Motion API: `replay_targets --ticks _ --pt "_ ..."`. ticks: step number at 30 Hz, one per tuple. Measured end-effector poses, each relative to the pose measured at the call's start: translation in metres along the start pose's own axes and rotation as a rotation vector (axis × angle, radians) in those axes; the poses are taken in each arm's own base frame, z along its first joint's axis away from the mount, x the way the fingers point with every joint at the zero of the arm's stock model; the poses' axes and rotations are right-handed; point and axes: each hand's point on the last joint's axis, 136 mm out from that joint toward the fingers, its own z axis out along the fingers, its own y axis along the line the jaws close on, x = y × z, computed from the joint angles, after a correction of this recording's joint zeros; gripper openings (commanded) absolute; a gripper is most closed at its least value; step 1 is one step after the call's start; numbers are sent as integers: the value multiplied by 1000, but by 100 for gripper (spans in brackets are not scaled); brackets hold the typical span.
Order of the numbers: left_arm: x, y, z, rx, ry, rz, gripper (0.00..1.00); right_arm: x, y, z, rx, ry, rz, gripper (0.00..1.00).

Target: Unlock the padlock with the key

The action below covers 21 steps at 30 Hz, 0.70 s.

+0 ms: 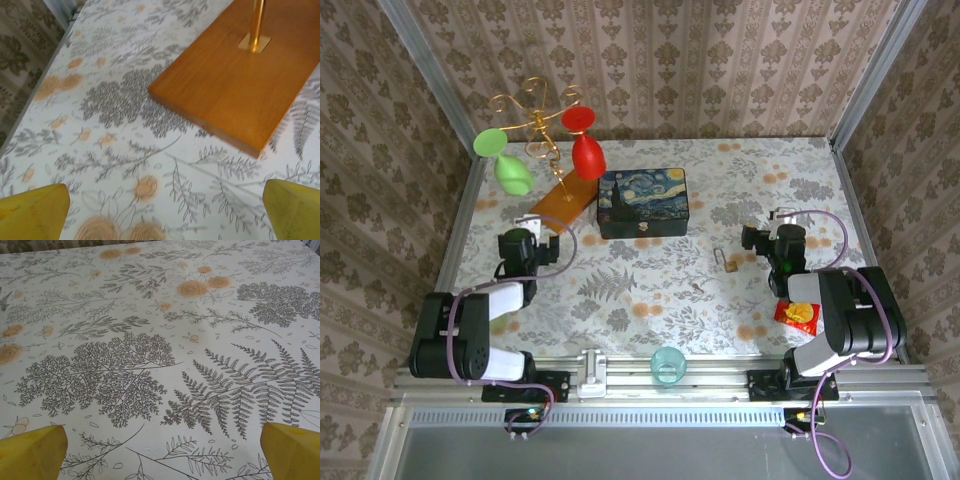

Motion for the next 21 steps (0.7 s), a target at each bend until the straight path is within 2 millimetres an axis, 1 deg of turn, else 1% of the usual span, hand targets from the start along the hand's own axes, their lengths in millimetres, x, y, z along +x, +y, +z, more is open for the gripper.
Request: replay_targets --ticks 2,4,6,7,9,13,21 --pt "-9 6 5 12 -51 -25 100 -6 1 0 -5 -23 3 100" --pt "-12 11 14 13 -93 -44 100 -9 1 0 -7 -34 4 100" --pt "0 11 20 19 -76 -54 100 -9 2 0 -11 -38 4 100" --pt "6 8 21 27 -63 -52 100 -9 3 0 -13 -38 4 100" --pt "8 4 22 45 -58 -50 100 -10 3 0 -15 -38 4 100" --pt "1 5 22 47 -85 -52 100 -9 5 0 -19 -38 2 100" --pt "-2 5 22 46 -97 -52 100 -11 8 0 -26 -41 -8 100"
